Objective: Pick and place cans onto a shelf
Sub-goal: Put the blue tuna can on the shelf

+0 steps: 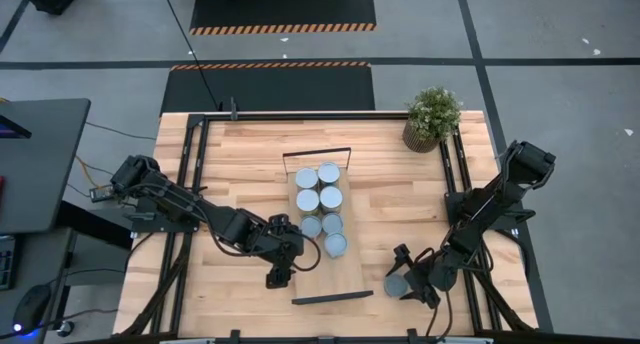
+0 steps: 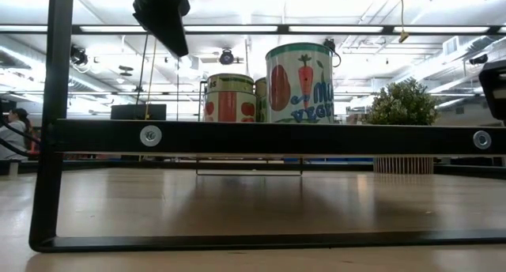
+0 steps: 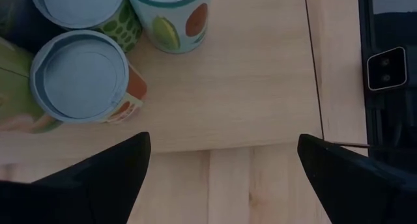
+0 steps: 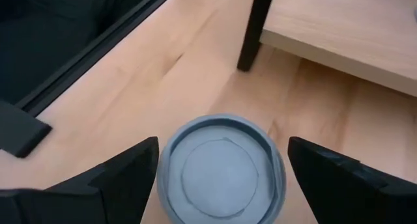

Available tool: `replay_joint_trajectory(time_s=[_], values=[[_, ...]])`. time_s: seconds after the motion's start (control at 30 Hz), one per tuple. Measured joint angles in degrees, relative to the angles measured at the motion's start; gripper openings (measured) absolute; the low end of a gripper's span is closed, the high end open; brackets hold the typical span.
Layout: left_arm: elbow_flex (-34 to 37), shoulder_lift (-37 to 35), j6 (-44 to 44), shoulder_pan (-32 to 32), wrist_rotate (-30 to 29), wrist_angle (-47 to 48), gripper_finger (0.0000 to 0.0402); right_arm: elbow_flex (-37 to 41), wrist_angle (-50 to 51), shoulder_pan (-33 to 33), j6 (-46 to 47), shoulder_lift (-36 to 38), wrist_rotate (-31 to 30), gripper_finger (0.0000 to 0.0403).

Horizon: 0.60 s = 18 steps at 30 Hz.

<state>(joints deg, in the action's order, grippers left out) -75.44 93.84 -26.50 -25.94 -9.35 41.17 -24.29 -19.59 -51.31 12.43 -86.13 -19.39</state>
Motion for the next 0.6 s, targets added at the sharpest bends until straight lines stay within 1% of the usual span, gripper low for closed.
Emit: replay_joint_trajectory(time_s=[0.17,0.43,0.6], values=[[0.0,0.0,-0.33,0.01,-0.01,-0.81,0.0394,0.0,0.34,0.0,0.88,-0.44,-0.39,0.0348],[0.0,0.0,-0.35,0.01,-0.01,-0.94,0.0394,0.01,0.17,0.0,1.1,-5.21,1.0,0.0348],[0.0,0.0,-0.37,0.01,-0.01,-0.94,0.0394,0.0,-1.82,0.07,0.79,-6.44,1.01,0.0348]])
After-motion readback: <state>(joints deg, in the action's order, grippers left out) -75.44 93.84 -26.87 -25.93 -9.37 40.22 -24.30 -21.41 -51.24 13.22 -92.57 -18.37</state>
